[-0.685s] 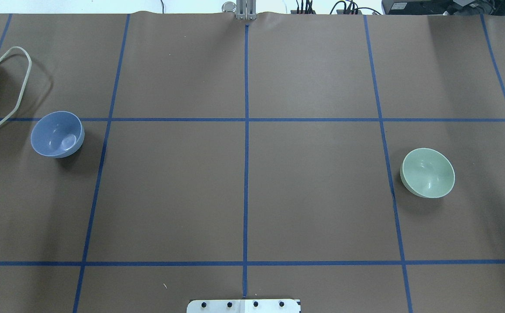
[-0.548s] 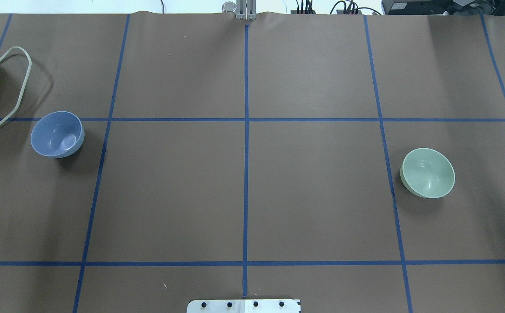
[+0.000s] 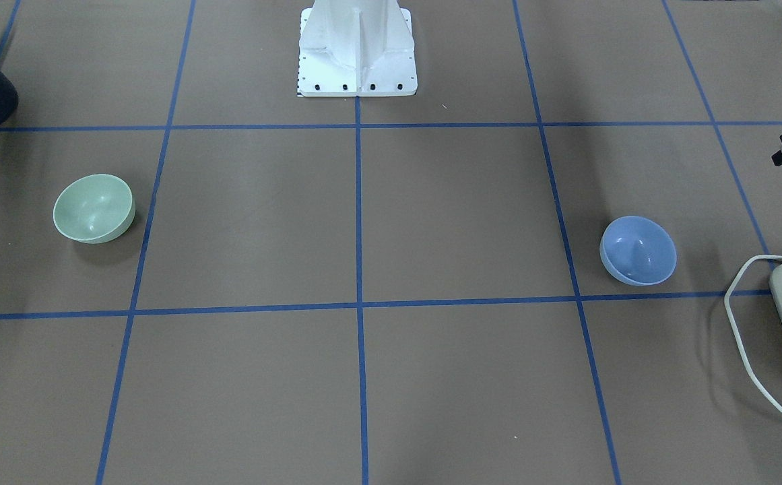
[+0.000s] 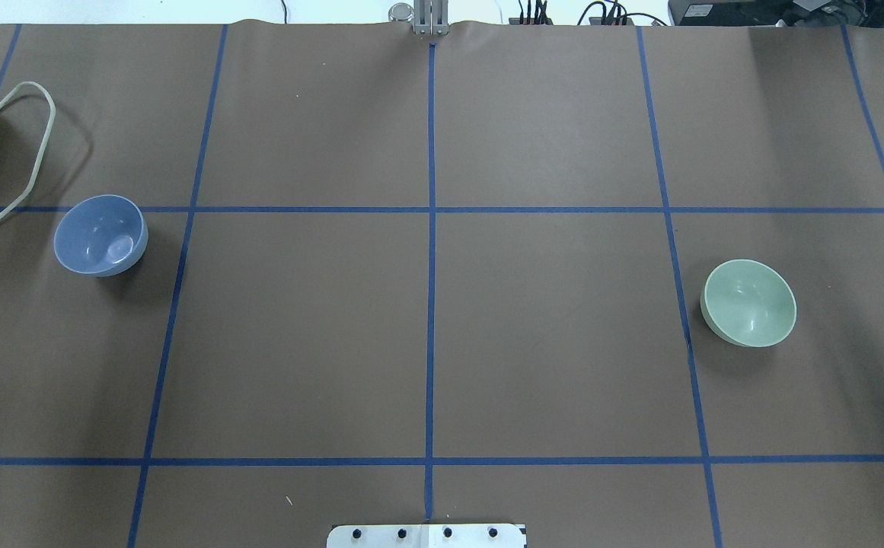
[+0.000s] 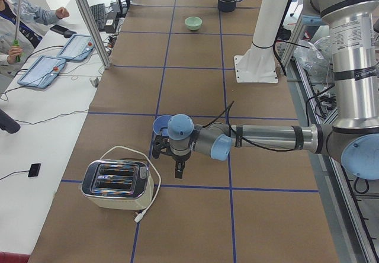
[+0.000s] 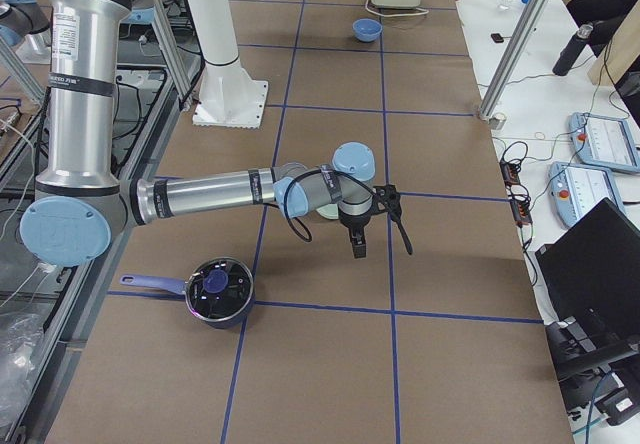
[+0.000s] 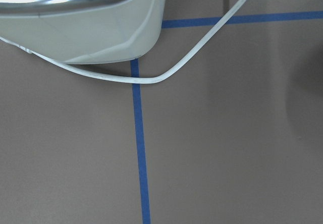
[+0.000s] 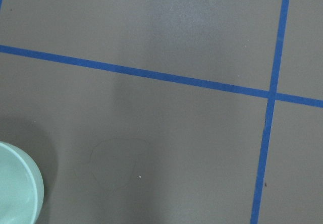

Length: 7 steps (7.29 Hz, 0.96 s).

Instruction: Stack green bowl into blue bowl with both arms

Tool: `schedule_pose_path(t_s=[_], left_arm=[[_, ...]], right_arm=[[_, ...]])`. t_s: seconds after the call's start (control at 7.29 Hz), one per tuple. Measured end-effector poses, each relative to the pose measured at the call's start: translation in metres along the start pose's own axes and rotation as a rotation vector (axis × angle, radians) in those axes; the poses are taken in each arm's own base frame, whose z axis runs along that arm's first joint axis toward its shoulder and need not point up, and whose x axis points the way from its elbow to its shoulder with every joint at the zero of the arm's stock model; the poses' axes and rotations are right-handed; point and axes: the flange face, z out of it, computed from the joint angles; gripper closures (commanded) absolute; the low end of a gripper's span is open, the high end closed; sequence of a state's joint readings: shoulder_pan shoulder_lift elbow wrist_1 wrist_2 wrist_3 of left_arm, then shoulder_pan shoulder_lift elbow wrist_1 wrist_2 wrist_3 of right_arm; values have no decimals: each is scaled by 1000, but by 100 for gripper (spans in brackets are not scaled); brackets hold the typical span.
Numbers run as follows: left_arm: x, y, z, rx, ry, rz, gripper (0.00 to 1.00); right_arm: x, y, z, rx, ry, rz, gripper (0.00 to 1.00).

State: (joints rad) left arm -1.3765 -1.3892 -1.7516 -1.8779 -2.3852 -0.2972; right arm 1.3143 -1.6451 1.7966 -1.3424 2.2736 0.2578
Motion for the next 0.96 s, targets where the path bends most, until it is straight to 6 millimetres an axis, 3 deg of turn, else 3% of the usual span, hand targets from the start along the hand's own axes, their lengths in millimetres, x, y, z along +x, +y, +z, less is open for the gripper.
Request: schedule_pose_path(t_s=[0.27, 0.55, 0.69, 0.96], left_arm=[[54, -23, 8, -9, 28, -26, 1], [116, -38, 33, -32, 65, -43, 1], [138, -43, 46, -41, 79, -53, 1], [155, -72, 74, -49, 80, -64, 1]], right_arm=[[-4, -18, -2, 23, 30, -16, 0], [-8, -21, 1, 22, 34, -27, 0], [-12, -20, 6, 13, 32, -37, 0], [-20, -18, 17, -8, 27, -52, 0]])
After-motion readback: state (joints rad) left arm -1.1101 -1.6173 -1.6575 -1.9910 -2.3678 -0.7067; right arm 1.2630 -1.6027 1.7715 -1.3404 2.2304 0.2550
